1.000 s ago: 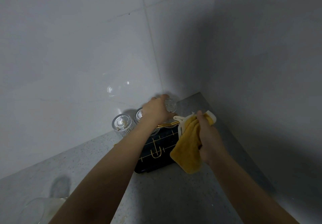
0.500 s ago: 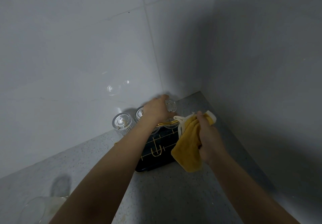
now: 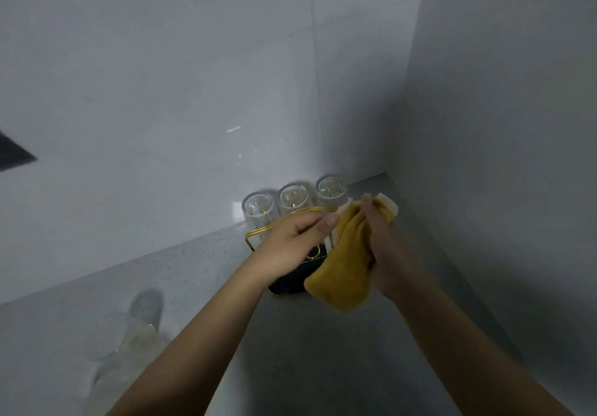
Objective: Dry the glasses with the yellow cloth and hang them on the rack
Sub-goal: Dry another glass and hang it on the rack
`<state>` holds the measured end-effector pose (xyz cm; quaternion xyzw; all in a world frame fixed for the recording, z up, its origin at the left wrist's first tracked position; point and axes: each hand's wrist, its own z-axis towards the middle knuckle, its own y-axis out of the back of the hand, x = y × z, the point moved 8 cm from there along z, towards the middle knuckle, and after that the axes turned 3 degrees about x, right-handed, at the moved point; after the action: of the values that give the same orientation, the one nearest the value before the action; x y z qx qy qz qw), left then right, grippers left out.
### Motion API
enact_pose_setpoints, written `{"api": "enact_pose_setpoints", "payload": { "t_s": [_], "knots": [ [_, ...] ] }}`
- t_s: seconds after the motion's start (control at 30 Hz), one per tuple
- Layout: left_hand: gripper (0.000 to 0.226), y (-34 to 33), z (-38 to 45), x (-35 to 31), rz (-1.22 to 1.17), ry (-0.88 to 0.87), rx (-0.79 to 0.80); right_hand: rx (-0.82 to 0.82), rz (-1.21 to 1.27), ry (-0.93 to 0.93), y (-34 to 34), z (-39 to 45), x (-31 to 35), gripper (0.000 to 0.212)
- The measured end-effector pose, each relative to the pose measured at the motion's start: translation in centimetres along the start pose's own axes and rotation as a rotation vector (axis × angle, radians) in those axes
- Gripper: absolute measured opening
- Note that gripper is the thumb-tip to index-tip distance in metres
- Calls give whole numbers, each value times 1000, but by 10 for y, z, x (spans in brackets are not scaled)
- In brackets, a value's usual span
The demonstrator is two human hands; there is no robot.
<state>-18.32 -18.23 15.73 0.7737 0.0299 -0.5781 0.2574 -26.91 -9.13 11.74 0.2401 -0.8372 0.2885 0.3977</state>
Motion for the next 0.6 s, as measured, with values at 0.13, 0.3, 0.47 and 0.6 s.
{"api": "enact_pose_setpoints", "payload": {
  "t_s": [0.13,0.3,0.47,0.6],
  "knots": [
    [31,18,-49,14,-178,-23,-156,104,-27,23,-33,-26,-11,51],
    [30,48,-111,24,-354,-14,-346,189,-211,116,-75,-59,-21,64],
    [34,73,-169,44,-521,30,-485,395,-344,169,-134,-91,-47,35],
    [17,96,-212,68,-767,87,-541,512,-481,207,-178,-113,-79,45]
  ]
}}
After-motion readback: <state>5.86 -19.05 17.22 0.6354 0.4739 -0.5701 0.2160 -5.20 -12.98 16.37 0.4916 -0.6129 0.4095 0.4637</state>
